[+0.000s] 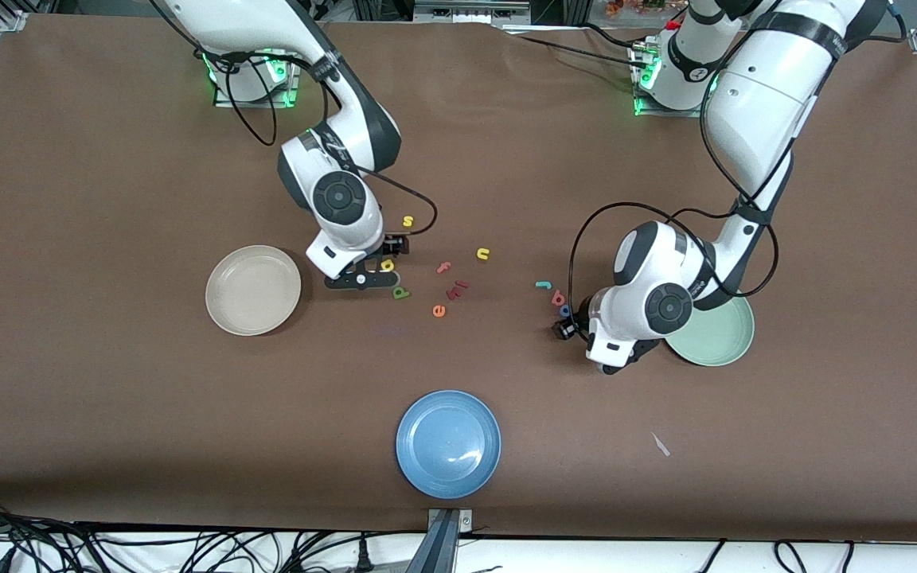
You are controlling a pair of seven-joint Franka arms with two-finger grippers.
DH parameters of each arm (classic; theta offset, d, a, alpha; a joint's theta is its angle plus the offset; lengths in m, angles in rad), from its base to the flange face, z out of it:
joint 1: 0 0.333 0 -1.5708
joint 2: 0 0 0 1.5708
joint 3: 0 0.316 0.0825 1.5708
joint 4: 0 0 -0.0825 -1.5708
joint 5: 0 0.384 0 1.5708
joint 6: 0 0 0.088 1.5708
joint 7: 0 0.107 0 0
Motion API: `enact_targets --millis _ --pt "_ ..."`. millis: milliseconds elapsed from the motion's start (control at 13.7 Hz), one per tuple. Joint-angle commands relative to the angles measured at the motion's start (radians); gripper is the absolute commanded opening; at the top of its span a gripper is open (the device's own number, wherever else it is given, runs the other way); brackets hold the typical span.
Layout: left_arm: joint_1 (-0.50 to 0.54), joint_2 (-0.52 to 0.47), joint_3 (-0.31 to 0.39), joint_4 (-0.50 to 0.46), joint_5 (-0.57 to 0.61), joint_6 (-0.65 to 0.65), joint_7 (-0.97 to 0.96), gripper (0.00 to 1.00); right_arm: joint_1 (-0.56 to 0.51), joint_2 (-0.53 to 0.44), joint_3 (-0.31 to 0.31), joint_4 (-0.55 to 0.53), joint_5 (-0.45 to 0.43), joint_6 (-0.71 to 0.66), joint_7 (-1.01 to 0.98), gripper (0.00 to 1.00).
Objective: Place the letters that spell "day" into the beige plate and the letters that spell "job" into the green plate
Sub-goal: 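Move the left gripper and the right gripper toward the scattered letters, then grasp the blue o with the left gripper while the right gripper grasps yellow a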
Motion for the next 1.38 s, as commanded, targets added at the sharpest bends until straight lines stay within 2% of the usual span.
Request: enact_targets --millis 0,146,364,656,874,947,1020,1166,1238,1311 --pt "-0.030 -0.012 0.006 -0.033 0.015 0.011 -0.021 0.68 0.018 0.023 -0.007 -0.032 0.008 0.096 0.131 0.77" --pt "-0.034 -0.012 0.006 -0.044 0.015 0.011 -0.021 0.61 0.029 0.034 -0.007 -0.055 0.008 0.142 0.184 0.74" --pt "-0.039 -0.011 0.008 -0.044 0.015 0.014 -0.021 0.50 0.029 0.040 -0.007 -0.095 0.009 0.205 0.196 0.64" --pt "-0.037 0.001 0.014 -0.038 0.035 0.017 -0.021 0.49 0.031 0.054 -0.007 -0.112 0.009 0.249 0.198 0.55" --pt "-0.039 0.012 0.014 -0.036 0.035 0.026 -0.025 0.45 0.037 0.061 -0.007 -0.126 0.008 0.306 0.245 0.55" --pt "-0.039 0.011 0.014 -0.036 0.035 0.028 -0.027 0.40 0.040 0.064 -0.007 -0.126 0.009 0.308 0.247 0.55" --pt "-0.039 0.012 0.014 -0.036 0.035 0.028 -0.032 0.29 0.040 0.066 -0.007 -0.126 0.009 0.308 0.247 0.52" --pt "-0.039 0.011 0.016 -0.036 0.037 0.028 -0.033 0.05 0.041 0.069 -0.007 -0.126 0.009 0.308 0.247 0.34" --pt "-0.039 0.009 0.016 -0.034 0.041 0.026 -0.033 0.00 0.041 0.069 -0.007 -0.128 0.008 0.306 0.245 0.26" --pt "-0.034 0.003 0.016 -0.030 0.059 0.019 -0.032 0.00 0.041 0.072 -0.007 -0.126 0.008 0.305 0.245 0.15"
